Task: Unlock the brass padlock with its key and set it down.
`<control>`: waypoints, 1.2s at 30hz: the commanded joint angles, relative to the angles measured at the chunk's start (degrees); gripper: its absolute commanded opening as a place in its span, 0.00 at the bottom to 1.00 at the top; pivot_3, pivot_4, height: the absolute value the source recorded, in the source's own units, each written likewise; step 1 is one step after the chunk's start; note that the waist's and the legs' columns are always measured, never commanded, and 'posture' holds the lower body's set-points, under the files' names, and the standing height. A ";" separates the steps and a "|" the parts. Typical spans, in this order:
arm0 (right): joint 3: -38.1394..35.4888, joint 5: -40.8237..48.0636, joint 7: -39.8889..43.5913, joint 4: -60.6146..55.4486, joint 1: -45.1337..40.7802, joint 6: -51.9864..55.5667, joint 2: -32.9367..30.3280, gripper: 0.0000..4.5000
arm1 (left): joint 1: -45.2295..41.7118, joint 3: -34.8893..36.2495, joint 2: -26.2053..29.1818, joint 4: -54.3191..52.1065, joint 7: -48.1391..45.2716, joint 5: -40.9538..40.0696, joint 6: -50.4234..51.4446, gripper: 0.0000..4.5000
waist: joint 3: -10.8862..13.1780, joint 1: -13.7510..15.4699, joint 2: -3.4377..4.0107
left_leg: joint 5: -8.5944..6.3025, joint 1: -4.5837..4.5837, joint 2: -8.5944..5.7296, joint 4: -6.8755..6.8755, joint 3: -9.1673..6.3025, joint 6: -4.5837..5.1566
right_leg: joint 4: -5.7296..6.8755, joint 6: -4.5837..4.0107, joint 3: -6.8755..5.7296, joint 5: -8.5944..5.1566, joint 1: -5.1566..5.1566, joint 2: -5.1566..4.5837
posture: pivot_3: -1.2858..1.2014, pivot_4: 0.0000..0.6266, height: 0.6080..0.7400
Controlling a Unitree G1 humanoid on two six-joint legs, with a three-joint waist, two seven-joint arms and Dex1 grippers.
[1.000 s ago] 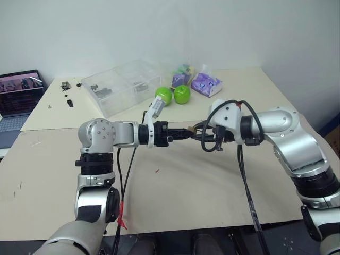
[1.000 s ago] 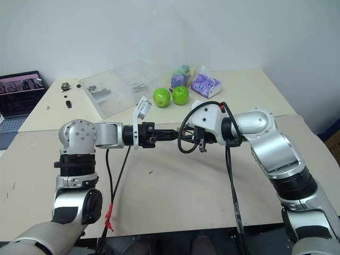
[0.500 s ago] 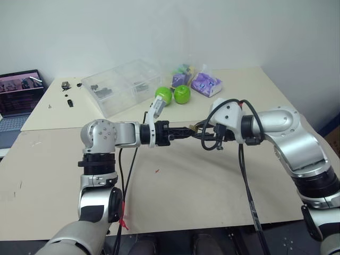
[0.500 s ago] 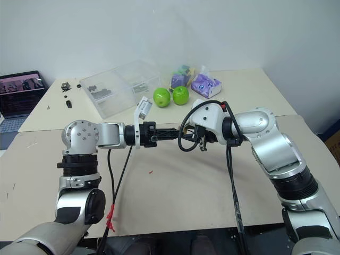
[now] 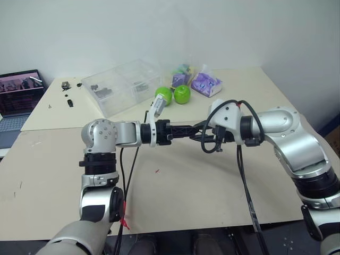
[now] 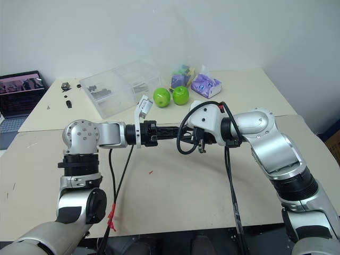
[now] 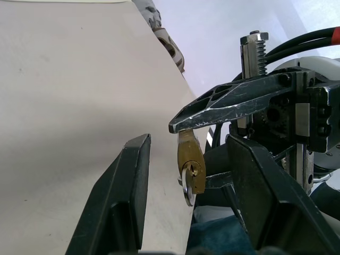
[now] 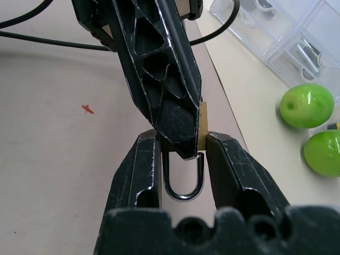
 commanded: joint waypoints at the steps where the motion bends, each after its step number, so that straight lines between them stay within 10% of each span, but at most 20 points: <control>1: -1.42 0.32 -0.23 -1.71 -1.45 0.02 -0.20 0.20 | -1.89 1.56 -0.64 -0.58 0.19 -1.49 -0.40 0.39 | 0.00 0.01 0.00 | 0.00 0.00 0.00 0.00 0.00 0.00 | 0.00 0.00 0.00 0.00 0.00 0.00 | 0.52 0.24 1.00; 6: -1.38 0.20 -0.28 -1.58 -1.32 -0.24 -0.21 0.20 | -1.34 0.24 0.09 -2.80 -1.43 -2.54 0.35 0.01 | 0.00 -0.04 0.00 | 0.00 0.00 0.01 -0.01 0.00 0.00 | 0.00 0.00 0.00 0.00 0.00 0.01 | 0.52 0.24 1.00; 18: -1.45 0.58 -0.11 -1.44 -1.07 0.00 -0.10 0.20 | -1.18 0.32 0.55 -3.34 -1.86 -3.96 1.64 0.02 | 0.00 0.00 0.00 | 0.00 0.00 0.00 -0.01 0.00 0.00 | 0.00 0.00 0.00 0.00 0.00 0.00 | 0.52 0.24 1.00; 26: -1.59 0.83 -0.48 -1.85 -0.88 0.70 -0.53 0.83 | -1.37 -0.09 1.29 -2.57 -1.89 -3.48 0.78 0.02 | 0.00 -0.03 0.00 | 0.00 0.01 0.01 -0.02 0.00 0.00 | -0.01 0.00 0.00 0.00 0.00 0.01 | 0.52 0.24 1.00; 36: -8.65 5.78 2.27 -2.01 1.34 4.65 -7.14 0.83 | -1.53 -0.62 2.22 -2.11 -2.41 -3.06 -0.18 0.02 | 0.00 0.18 -0.01 | 0.00 -0.01 0.00 -0.03 0.00 0.00 | -0.07 0.00 -0.01 0.00 0.02 -0.01 | 0.52 0.24 1.00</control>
